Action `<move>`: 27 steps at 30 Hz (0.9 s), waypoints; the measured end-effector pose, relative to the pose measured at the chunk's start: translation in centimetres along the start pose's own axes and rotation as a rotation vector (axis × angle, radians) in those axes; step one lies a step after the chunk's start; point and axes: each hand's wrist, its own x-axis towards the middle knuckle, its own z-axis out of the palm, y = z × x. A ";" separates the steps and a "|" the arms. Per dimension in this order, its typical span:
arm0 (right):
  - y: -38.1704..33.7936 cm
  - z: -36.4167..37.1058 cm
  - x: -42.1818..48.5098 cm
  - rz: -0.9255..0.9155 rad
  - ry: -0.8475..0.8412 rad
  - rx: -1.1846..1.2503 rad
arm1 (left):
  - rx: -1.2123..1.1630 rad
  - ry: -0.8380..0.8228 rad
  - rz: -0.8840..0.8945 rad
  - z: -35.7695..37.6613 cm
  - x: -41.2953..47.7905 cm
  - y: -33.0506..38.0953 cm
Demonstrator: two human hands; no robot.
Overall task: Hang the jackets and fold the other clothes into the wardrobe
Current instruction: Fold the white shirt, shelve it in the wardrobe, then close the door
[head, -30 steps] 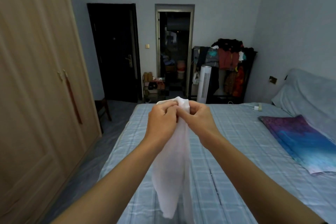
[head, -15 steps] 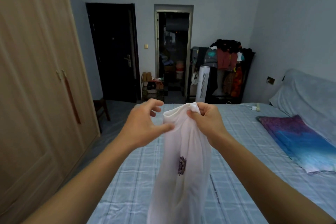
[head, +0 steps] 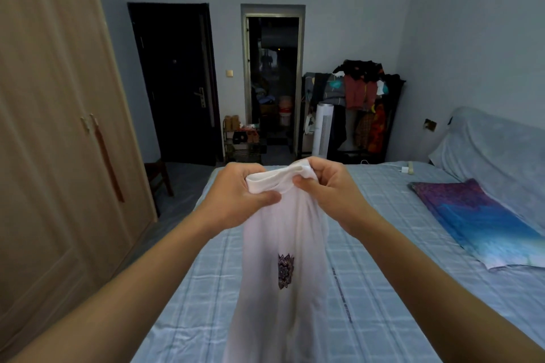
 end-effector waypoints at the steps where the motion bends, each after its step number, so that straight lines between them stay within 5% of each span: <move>1: 0.2 -0.2 -0.1 -0.008 -0.003 0.008 | 0.006 -0.018 0.012 -0.1 0.2 0.2; 16: 8.8 1.8 -5.1 0.131 0.091 0.003 | 0.126 0.045 0.004 -1.5 2.4 1.3; 21: 10.7 3.0 -6.7 0.047 0.248 -0.006 | 0.140 0.071 0.017 -2.6 2.5 1.5; 27: 11.6 4.3 -7.4 -0.059 0.207 -0.136 | 0.148 0.089 0.047 -3.3 2.3 2.0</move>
